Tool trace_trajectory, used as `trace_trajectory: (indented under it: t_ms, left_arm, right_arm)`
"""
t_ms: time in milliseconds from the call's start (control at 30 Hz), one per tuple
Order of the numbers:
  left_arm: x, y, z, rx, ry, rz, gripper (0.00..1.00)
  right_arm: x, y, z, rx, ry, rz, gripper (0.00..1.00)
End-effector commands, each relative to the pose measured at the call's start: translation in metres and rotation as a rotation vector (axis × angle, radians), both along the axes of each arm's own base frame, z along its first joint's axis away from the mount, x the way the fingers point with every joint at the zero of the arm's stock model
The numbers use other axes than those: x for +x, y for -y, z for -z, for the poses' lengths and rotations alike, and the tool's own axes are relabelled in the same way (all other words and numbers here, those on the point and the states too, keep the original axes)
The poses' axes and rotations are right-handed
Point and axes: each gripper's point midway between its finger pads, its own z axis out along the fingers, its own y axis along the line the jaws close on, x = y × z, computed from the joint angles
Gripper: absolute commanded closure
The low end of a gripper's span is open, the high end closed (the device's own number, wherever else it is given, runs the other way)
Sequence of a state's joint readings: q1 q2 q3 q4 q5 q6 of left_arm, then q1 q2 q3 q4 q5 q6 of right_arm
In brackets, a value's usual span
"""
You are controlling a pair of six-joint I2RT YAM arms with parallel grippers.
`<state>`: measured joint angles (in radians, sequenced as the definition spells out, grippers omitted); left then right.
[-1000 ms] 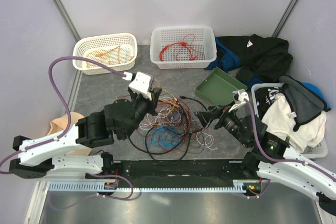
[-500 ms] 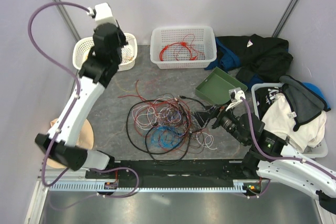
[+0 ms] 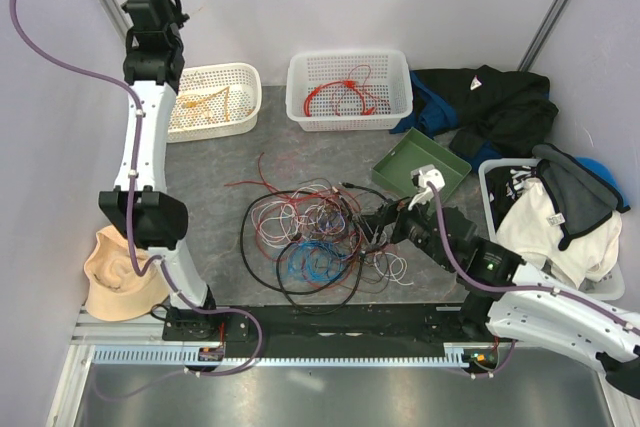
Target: Untangle the cables
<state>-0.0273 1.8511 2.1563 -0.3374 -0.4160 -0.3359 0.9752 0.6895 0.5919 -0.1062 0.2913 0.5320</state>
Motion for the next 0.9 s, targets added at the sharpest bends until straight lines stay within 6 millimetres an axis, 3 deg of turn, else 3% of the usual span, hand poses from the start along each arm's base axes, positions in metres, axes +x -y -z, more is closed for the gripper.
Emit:
trace_trajectory:
  t_ms: [0,67,200,267,300,367,400,433,467,533,567,600,633,667,700,867]
  left_arm:
    - [0.015,0.009,-0.056,-0.035,0.2,0.072,0.98]
    - [0.021,0.007,-0.061,-0.021,0.22,0.065,0.98]
    - [0.038,0.024,-0.049,0.042,0.202,0.108,0.98]
    - [0.047,0.024,-0.027,-0.003,0.165,0.096,0.98]
    - [0.053,0.024,-0.004,-0.015,0.119,0.091,0.98]
    - [0.058,0.027,0.015,-0.034,0.092,0.104,0.98]
    - [0.062,0.029,0.04,-0.036,0.049,0.104,0.98]
    - [0.062,0.028,0.049,-0.039,0.036,0.097,0.98]
    - [0.063,0.025,0.071,-0.044,0.004,0.067,0.98]
    - [0.064,0.018,0.082,-0.052,0.021,0.016,0.98]
    - [0.058,0.008,0.107,-0.059,-0.014,-0.045,0.98]
    - [0.059,0.004,0.095,-0.065,0.074,-0.067,0.98]
    - [0.055,-0.002,0.1,-0.06,0.092,-0.1,0.98]
    - [0.051,-0.004,0.121,-0.056,0.074,-0.115,0.98]
    - [0.051,-0.006,0.121,-0.057,0.096,-0.125,0.98]
    - [0.046,-0.02,0.17,-0.089,-0.037,-0.211,0.98]
  right_arm:
    - [0.012,-0.005,-0.019,-0.007,0.078,0.02,0.02]
    - [0.016,-0.004,-0.019,-0.026,0.091,0.032,0.02]
    - [0.02,-0.004,-0.013,-0.056,0.092,0.045,0.02]
    - [0.021,-0.004,-0.014,-0.06,0.096,0.05,0.02]
    - [0.022,-0.004,-0.013,-0.067,0.095,0.051,0.02]
    - [0.022,-0.004,-0.014,-0.067,0.099,0.052,0.02]
    - [0.023,-0.003,-0.014,-0.067,0.101,0.058,0.02]
    - [0.023,-0.002,-0.014,-0.068,0.1,0.06,0.02]
    - [0.022,-0.002,-0.014,-0.066,0.099,0.059,0.02]
    - [0.021,0.0,-0.015,-0.058,0.099,0.063,0.02]
    - [0.021,0.001,-0.015,-0.056,0.101,0.064,0.02]
    - [0.021,0.002,-0.015,-0.052,0.102,0.069,0.02]
    - [0.021,0.003,-0.015,-0.05,0.103,0.071,0.02]
    - [0.02,0.004,-0.014,-0.05,0.101,0.072,0.02]
    - [0.02,0.004,-0.013,-0.048,0.099,0.074,0.02]
    - [0.021,0.004,-0.01,-0.058,0.093,0.079,0.02]
